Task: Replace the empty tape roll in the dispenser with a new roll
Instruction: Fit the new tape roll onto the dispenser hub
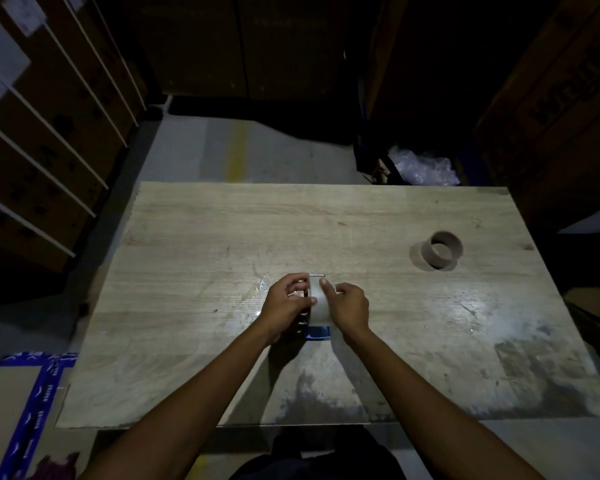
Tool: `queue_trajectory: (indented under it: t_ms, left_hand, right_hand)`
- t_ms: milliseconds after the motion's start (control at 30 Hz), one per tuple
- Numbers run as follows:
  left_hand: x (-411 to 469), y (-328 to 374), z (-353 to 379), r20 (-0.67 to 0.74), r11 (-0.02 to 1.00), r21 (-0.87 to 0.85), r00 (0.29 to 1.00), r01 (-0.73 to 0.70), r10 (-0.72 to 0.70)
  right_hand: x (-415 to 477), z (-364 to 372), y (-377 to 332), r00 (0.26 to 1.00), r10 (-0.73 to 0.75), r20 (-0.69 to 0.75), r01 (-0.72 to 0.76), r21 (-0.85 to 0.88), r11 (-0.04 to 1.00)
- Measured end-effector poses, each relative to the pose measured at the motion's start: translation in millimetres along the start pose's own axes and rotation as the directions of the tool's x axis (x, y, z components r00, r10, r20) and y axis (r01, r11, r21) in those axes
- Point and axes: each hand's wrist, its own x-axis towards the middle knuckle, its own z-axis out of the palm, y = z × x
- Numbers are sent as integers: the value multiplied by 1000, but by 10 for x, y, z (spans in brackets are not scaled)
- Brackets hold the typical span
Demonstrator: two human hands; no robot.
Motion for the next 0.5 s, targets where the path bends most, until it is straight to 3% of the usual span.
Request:
queue_trajectory:
  t_ms: [300, 500]
  left_hand:
    - [97, -9, 88, -91, 999, 34, 996, -7, 10]
    - [77, -74, 124, -202, 1000, 17, 979, -5, 8]
  right_hand:
    - [-199, -175, 146, 937, -258, 236, 210, 209, 955]
    - [-193, -149, 107, 967, -212, 138, 196, 124, 973]
